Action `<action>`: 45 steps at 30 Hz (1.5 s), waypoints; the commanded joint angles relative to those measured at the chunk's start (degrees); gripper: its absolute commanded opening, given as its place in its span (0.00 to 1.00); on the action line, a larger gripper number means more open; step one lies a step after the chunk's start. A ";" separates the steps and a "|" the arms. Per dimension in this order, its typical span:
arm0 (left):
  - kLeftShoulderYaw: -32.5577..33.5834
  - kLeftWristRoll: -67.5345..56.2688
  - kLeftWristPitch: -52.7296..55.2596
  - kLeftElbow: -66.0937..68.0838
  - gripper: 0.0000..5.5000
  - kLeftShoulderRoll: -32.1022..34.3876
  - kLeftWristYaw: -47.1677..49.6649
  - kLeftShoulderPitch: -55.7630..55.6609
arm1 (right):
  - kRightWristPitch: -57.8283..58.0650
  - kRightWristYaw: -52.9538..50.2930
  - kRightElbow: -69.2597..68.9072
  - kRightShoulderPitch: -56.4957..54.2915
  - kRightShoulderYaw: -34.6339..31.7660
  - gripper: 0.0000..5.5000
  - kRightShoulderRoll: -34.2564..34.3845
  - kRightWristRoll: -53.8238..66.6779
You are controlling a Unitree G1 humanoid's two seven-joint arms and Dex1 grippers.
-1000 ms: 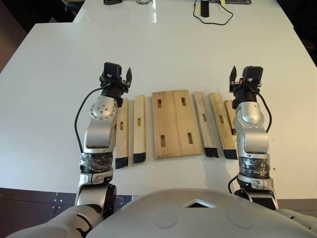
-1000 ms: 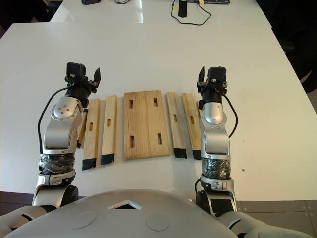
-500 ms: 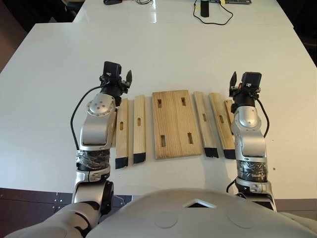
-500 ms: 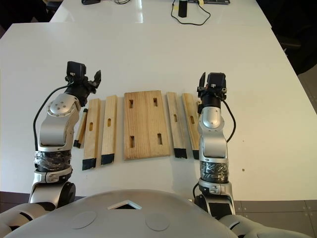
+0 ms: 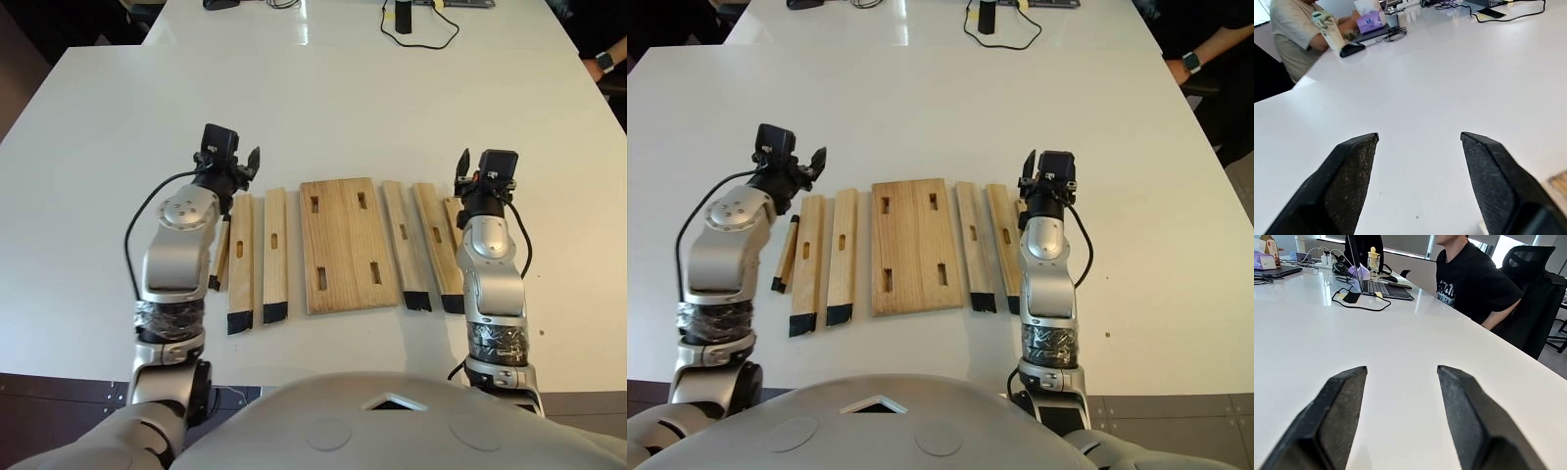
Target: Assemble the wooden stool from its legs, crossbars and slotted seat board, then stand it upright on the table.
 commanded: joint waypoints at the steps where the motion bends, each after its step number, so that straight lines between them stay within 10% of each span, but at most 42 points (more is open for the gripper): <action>1: 3.42 -3.41 11.55 -2.68 0.57 15.32 -10.45 0.77 | 0.21 -1.81 -3.12 3.23 -1.29 0.48 0.69 -0.84; 14: 0.84 -18.41 25.58 -16.04 0.57 42.52 -31.13 8.89 | -0.61 -7.05 -8.60 11.74 -2.27 0.48 4.24 -3.67; 35: -2.80 -25.63 32.55 -12.25 0.57 38.50 -25.08 13.80 | -0.62 -7.53 -8.50 12.86 -1.77 0.48 5.10 -4.49; 45: -2.06 -25.71 30.46 -6.51 0.32 35.48 -22.83 15.29 | -0.22 -7.16 -8.34 12.49 -1.68 0.48 4.83 -4.50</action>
